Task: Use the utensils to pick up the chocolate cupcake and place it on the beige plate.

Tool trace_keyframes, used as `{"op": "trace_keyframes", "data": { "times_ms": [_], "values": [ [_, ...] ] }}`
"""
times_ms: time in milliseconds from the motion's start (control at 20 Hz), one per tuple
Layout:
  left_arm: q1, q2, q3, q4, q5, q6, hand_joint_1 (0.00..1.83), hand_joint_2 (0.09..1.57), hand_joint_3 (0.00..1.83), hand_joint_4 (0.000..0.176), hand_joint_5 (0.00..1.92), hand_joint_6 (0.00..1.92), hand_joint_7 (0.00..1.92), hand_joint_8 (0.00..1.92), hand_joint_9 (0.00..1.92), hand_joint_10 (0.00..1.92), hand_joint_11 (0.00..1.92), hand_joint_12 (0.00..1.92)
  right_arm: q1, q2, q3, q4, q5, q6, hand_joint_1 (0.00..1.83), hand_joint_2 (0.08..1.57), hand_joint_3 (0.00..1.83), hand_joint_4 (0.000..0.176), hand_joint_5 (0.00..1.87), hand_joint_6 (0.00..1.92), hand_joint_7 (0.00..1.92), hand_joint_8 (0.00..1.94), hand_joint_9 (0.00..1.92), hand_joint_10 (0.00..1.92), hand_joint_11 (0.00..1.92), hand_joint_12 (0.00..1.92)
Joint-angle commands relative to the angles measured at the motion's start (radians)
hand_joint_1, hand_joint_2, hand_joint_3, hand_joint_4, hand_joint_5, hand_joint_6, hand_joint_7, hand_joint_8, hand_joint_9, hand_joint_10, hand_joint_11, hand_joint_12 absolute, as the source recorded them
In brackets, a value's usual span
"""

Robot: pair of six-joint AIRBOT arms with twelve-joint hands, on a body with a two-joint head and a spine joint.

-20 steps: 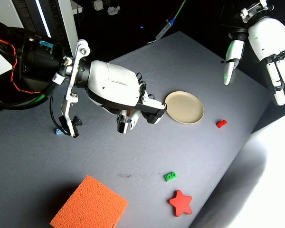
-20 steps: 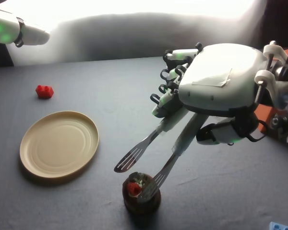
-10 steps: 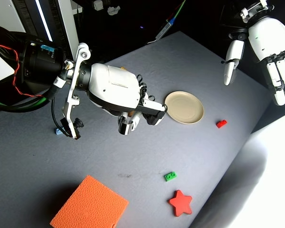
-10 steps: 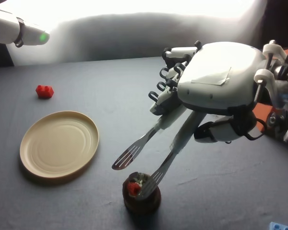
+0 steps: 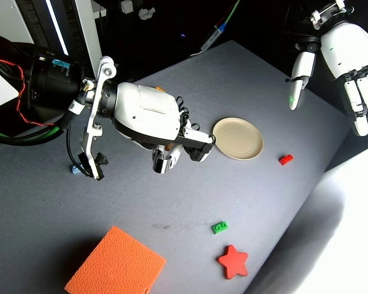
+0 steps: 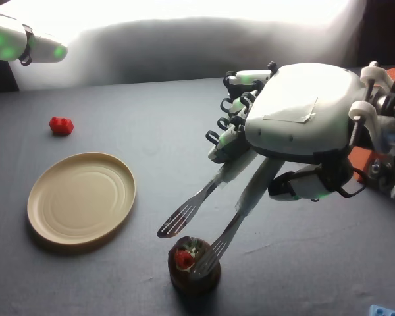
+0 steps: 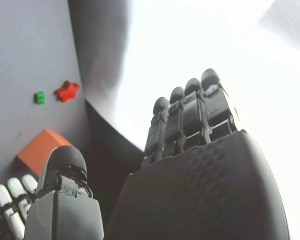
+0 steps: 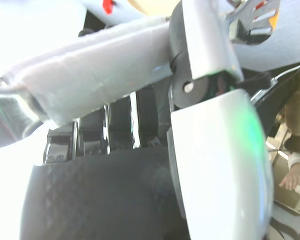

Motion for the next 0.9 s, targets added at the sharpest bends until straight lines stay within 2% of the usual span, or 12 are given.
{"op": "trace_keyframes", "data": {
  "times_ms": [0,150,600,850],
  "values": [
    [-0.013,0.008,0.007,-0.010,-0.004,0.001,0.17,1.13,0.00,0.000,0.09,0.00,0.07,0.00,0.05,0.00,0.00,0.13,0.006,0.003,0.001,-0.002,0.111,-0.006,1.04,1.14,0.00,0.000,0.75,0.01,0.78,0.01,0.49,0.54,0.00,1.47],
    [-0.013,0.008,0.008,-0.010,-0.006,0.001,0.14,1.14,0.00,0.000,0.07,0.00,0.05,0.00,0.02,0.00,0.00,0.05,0.001,0.002,0.001,-0.002,0.111,-0.008,1.02,1.16,0.00,0.000,0.73,0.00,0.74,0.00,0.46,0.52,0.00,1.47],
    [-0.013,0.008,0.009,-0.010,-0.010,0.001,0.15,1.13,0.00,0.000,0.09,0.00,0.06,0.00,0.04,0.00,0.00,0.14,-0.015,0.001,0.001,-0.002,0.116,-0.022,1.01,1.18,0.01,0.000,0.70,0.00,0.72,0.00,0.46,0.56,0.00,1.52],
    [-0.013,0.008,0.009,-0.010,-0.011,0.001,0.14,1.14,0.00,0.000,0.07,0.00,0.04,0.00,0.01,0.00,0.00,0.09,-0.030,-0.001,0.001,-0.002,0.126,-0.036,1.01,1.17,0.00,0.000,0.72,0.01,0.75,0.01,0.48,0.56,0.00,1.51]
  ]
}}
